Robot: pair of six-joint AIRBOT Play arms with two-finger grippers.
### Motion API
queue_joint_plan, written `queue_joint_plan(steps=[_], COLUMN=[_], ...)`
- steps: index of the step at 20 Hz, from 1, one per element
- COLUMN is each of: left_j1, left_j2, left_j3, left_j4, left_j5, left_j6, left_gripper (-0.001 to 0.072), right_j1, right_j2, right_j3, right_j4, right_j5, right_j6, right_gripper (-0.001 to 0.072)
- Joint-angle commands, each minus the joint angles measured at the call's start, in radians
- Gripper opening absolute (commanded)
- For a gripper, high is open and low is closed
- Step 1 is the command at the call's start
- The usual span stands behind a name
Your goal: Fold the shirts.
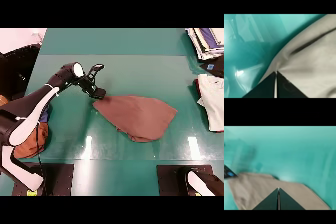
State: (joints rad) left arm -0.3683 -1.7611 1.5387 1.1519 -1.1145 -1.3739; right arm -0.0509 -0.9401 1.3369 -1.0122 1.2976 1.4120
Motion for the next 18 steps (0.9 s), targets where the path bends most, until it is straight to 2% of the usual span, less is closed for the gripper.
queue_joint_plan(steps=[1, 3, 5, 7, 11, 14, 16, 17, 18], left_j1=[0.033, 0.068, 0.087, 0.092, 0.092, 0.092, 0.092, 0.092, 0.092], left_j2=[0.043, 0.107, 0.161, 0.191, 0.195, 0.195, 0.195, 0.195, 0.195], left_j3=[0.048, 0.074, 0.080, 0.080, 0.076, 0.076, 0.076, 0.076, 0.076], left_j4=[0.026, 0.027, 0.027, 0.038, 0.038, 0.038, 0.038, 0.038, 0.038], left_j5=[-0.034, -0.033, -0.031, -0.035, -0.045, -0.046, -0.047, -0.050, -0.054], left_j6=[-0.016, -0.016, -0.013, -0.013, -0.013, -0.013, -0.013, -0.013, -0.013], left_gripper=[0.0022, 0.0022, 0.0023, 0.0023, 0.0023, 0.0023, 0.0023, 0.0022, 0.0023], right_j1=[0.000, 0.000, 0.000, 0.000, 0.048, 0.128, 0.158, 0.168, 0.174], right_j2=[-0.001, -0.001, -0.003, -0.046, -0.224, -0.354, -0.432, -0.466, -0.491], right_j3=[-0.078, -0.194, -0.339, -0.470, -0.591, -0.568, -0.529, -0.509, -0.490], right_j4=[-0.124, -0.151, -0.150, -0.120, 0.060, 0.102, 0.103, 0.104, 0.104], right_j5=[0.079, 0.123, 0.083, 0.017, -0.143, -0.252, -0.270, -0.267, -0.266], right_j6=[0.009, 0.031, 0.031, 0.031, 0.013, 0.008, 0.009, 0.009, 0.008], right_gripper=[0.0014, 0.0014, 0.0031, 0.0438, 0.0453, 0.0452, 0.0450, 0.0444, 0.0388])
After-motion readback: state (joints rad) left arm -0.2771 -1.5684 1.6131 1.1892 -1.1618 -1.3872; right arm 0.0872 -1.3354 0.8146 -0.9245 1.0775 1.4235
